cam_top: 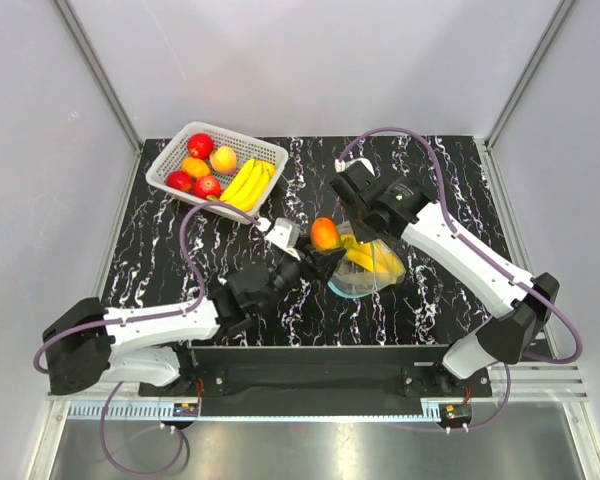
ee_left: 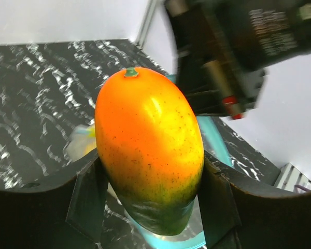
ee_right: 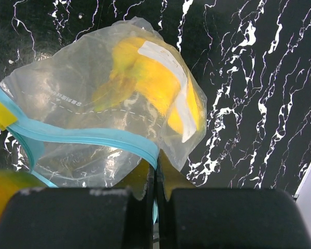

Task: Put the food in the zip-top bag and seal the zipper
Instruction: Place the fake fruit in the zipper food storage bag.

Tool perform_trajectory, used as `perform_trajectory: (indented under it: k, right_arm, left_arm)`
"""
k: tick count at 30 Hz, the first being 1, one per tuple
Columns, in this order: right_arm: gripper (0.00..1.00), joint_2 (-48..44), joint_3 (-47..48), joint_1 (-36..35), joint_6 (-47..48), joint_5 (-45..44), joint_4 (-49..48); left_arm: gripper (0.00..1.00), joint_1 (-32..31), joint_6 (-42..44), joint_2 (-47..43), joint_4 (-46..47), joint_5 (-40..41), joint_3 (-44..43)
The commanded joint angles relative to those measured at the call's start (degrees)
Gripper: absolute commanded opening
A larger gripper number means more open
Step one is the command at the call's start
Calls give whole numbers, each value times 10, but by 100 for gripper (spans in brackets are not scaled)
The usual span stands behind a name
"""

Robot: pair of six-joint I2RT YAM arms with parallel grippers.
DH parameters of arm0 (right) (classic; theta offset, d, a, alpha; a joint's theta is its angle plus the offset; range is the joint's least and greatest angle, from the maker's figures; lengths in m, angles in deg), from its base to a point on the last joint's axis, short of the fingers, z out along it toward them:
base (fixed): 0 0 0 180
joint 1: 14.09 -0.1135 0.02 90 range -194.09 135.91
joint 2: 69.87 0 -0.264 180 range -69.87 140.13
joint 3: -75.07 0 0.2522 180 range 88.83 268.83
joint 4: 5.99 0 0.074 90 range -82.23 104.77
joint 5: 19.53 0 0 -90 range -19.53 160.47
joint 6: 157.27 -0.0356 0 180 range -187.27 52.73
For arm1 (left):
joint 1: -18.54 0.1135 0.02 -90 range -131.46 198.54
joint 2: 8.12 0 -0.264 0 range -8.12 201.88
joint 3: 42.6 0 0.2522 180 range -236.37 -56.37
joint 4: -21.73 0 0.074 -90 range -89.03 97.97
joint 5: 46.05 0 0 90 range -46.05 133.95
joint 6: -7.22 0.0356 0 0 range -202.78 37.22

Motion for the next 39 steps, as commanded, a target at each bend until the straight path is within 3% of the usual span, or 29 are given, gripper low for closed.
perform_trajectory:
  k: [1,10,15,17,19,20,25,34,39]
  right_arm:
    - [0,3,33,4,-3,-10,10]
    - [0,9,57,4,-1,-9,21]
    - [0,10,65,5,0,-9,22]
    - [0,10,68,5,0,-9,23]
    - [0,10,69,6,1,-11,27]
    - [0,8,70,6,2,-13,26]
    - [0,-1,70,8,5,-14,23]
    - [0,-7,52,14,8,-19,14]
    - [0,-9,51,17,7,-18,14]
  left_arm:
    - [33,-16,33,30,55,46,-38]
    - [34,-52,18,118,78,108,-75]
    - [44,-61,13,180,143,124,-76]
    - [60,-72,28,186,128,129,-90]
    - [71,-80,39,189,103,152,-105]
    - [81,-90,46,188,92,164,-110]
    - [98,-110,69,170,56,195,-122]
    - [96,-110,22,88,-71,221,-131]
    - [96,-106,-9,-14,-166,259,-122]
